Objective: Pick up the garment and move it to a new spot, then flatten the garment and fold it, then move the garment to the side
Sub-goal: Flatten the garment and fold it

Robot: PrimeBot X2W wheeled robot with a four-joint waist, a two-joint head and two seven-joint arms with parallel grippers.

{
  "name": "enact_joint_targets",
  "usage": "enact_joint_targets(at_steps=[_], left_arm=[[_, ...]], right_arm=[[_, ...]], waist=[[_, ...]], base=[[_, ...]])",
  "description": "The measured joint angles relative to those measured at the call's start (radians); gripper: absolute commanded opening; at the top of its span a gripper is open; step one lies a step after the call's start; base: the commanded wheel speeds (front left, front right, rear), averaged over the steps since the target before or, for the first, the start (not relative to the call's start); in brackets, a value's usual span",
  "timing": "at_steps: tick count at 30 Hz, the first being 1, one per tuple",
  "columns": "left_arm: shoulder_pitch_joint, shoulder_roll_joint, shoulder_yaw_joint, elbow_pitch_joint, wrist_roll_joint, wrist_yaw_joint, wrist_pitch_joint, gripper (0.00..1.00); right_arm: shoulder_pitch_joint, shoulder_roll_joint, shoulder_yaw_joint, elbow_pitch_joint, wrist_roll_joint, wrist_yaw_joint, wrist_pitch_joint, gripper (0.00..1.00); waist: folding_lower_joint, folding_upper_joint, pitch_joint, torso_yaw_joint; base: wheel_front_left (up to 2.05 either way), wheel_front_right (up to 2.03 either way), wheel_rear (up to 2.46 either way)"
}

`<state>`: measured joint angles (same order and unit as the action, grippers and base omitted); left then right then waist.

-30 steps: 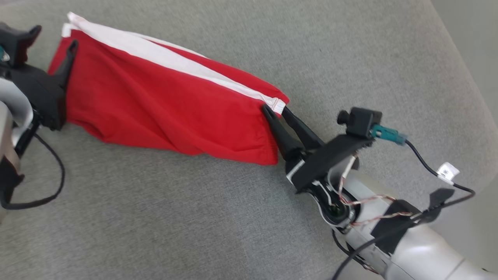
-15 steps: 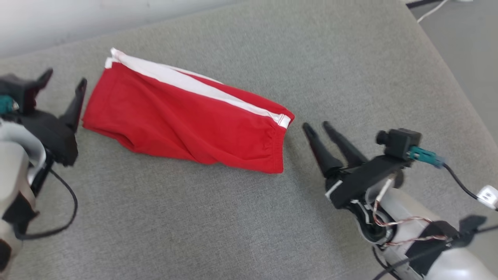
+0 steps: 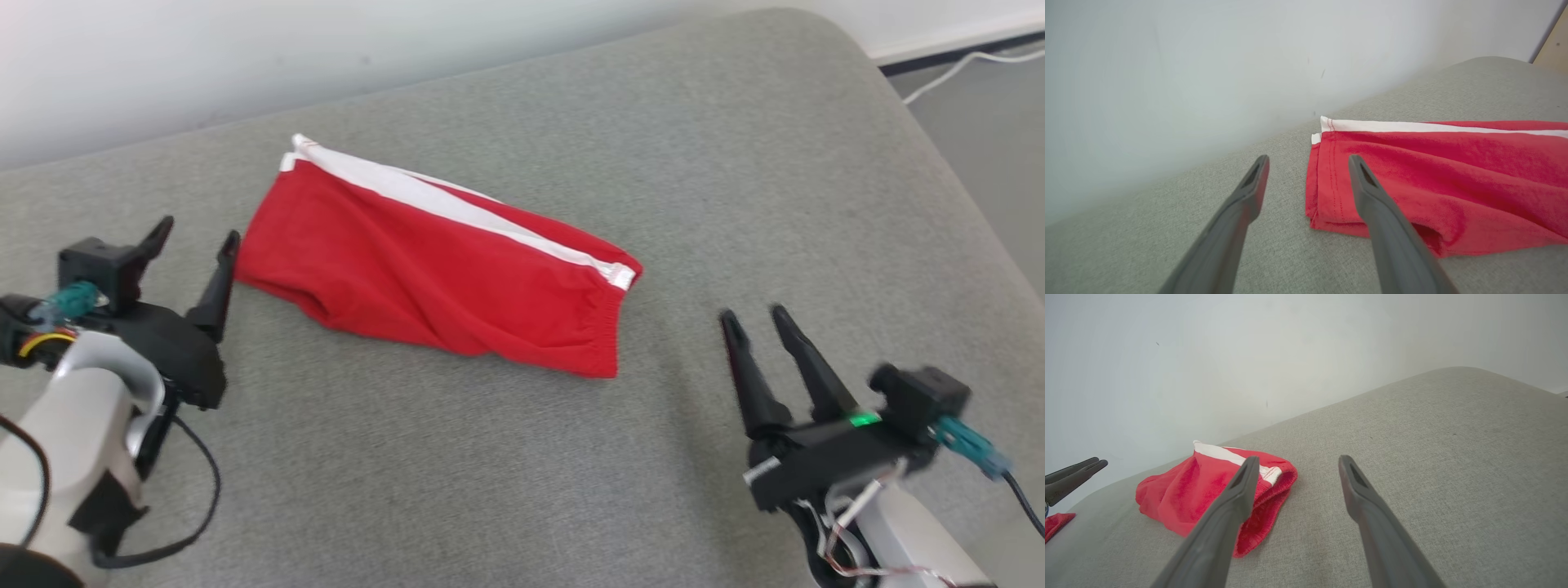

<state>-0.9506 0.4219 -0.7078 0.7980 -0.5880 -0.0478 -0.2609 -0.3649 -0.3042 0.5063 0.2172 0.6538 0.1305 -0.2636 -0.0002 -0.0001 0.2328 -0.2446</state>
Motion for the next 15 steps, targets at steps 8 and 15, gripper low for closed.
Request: enact_joint_targets(at_steps=[8,15], left_arm=[[0.014,-0.1,0.018,0.041,-0.033,0.004,0.0,1.0],[0.004,-0.147,0.044,0.151,-0.054,-0.014,0.0,1.0]], right_arm=[[0.099,0.018,-0.108,-0.07,-0.055,0.0,0.039,1.0],[0.133,0.025,-0.153,-0.126,-0.088,0.0,0.089,1.0]], waist=[[0.0001,0.0,0.015,0.043],[0.0002,0.0001,0.032,0.028]], base=[[0.0,0.0,0.0],[0.0,0.0,0.0]])
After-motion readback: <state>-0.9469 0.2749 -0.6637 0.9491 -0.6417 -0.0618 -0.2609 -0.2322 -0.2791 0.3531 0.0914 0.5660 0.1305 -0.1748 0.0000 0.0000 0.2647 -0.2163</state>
